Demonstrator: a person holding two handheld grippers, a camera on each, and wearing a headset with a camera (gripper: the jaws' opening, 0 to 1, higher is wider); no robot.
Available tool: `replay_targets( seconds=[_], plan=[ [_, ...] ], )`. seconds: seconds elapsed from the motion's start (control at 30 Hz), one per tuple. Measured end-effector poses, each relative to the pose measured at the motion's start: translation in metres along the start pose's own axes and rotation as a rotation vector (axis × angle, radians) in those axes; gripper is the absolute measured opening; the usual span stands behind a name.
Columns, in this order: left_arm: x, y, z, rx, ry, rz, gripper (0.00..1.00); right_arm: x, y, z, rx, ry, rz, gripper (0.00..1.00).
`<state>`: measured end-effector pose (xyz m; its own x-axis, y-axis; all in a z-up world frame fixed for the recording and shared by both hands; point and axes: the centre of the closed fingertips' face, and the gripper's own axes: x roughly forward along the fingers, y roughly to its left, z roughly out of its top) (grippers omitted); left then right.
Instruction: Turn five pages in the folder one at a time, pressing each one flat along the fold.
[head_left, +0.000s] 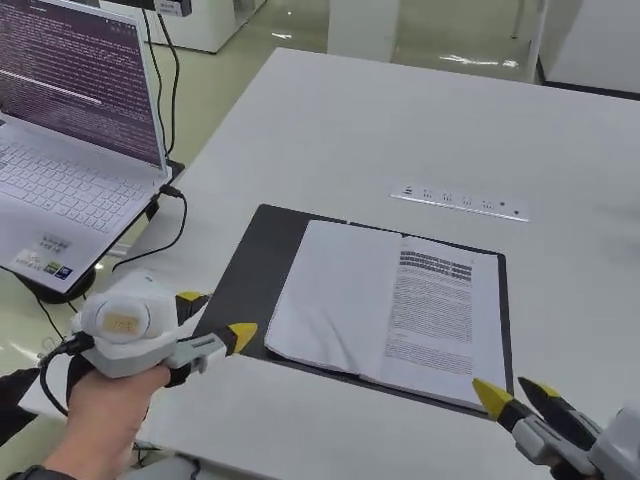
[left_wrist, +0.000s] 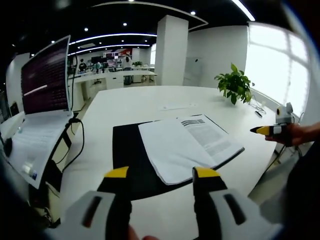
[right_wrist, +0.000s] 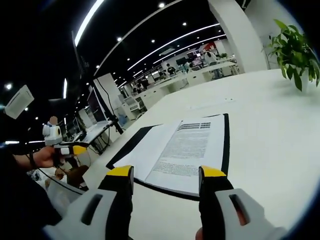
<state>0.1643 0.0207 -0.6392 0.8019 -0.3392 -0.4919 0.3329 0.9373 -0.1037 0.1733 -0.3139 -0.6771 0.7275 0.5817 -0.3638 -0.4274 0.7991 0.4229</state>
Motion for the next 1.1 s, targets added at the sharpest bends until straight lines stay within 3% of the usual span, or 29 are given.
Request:
replay_targets(
  seconds=[0.2,0.3,0.53,0.83,1.1],
  plan=[
    [-0.008,-0.01,-0.004,-0.016,0.0,0.008,0.54,-0.014,0.007,-0.01,0.001,0.018,-0.002,0.55],
    [-0.011,-0.019,-0.003,-0.036,-0.02,0.006,0.56,-0.022,0.01,-0.017,0.004,0.025,0.0,0.57],
    [-0.006,-0.031,-0.008,-0.05,-0.01,-0.001,0.59,-0.028,0.017,-0.026,0.007,0.044,0.01,0.59],
    [-0.005,-0.032,0.001,-0.041,-0.023,0.003,0.64,-0.033,0.013,-0.028,0.001,0.055,0.015,0.63],
    [-0.004,-0.03,-0.003,-0.057,-0.023,0.013,0.66,-0.035,0.009,-0.029,-0.012,0.074,0.011,0.66]
  ],
)
